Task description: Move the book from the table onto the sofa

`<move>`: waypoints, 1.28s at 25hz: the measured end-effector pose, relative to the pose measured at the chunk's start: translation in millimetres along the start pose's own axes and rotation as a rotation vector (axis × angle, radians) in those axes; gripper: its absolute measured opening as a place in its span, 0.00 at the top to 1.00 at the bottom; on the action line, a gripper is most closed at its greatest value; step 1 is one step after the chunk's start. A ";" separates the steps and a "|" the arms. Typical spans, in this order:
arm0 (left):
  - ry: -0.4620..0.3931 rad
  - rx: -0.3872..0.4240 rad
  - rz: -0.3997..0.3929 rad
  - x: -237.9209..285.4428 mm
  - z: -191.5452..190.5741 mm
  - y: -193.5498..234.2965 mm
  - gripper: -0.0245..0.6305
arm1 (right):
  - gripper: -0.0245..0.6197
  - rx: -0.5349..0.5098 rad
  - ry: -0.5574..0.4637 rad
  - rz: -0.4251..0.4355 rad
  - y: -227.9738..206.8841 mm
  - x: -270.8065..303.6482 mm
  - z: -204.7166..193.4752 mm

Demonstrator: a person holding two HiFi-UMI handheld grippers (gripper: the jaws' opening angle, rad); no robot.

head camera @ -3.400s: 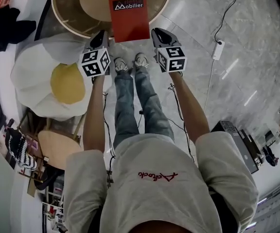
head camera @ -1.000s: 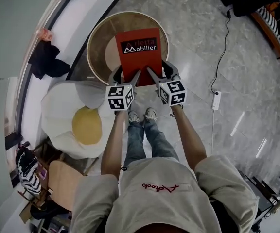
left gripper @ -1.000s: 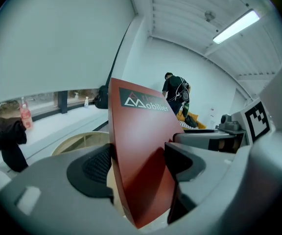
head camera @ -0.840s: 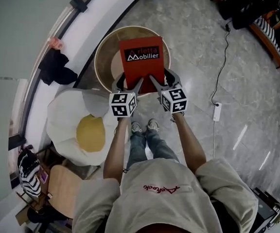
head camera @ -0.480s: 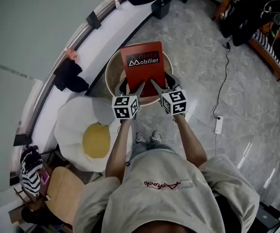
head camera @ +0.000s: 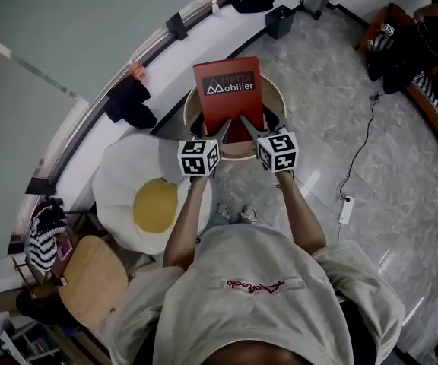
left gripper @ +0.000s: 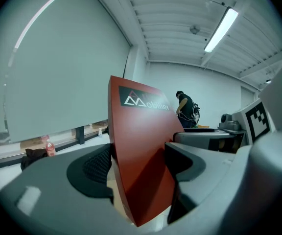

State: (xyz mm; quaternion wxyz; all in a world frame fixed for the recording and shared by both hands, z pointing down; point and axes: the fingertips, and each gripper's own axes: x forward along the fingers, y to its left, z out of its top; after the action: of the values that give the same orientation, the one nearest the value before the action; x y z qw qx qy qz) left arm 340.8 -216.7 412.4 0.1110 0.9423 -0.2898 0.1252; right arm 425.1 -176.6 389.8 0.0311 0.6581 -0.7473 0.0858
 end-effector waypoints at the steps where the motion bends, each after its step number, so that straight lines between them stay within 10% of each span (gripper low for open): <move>1: -0.001 -0.003 0.021 -6.2 -1.5 6.6 0.44 | 0.54 -0.001 -0.002 0.021 7.7 4.6 -0.5; 11: -0.025 -0.056 0.275 -92.6 -5.7 83.6 0.44 | 0.54 -0.028 -0.005 0.280 109.0 55.4 8.4; 32: -0.102 -0.230 0.646 -404.4 -87.6 231.2 0.44 | 0.54 -0.150 0.071 0.673 460.1 74.8 -18.4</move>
State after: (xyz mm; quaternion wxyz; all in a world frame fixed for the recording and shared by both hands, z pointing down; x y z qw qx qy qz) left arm -130.7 -169.0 405.2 0.1566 0.7882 -0.5907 0.0730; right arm -41.0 -191.9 379.6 0.0752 0.3671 -0.9252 0.0589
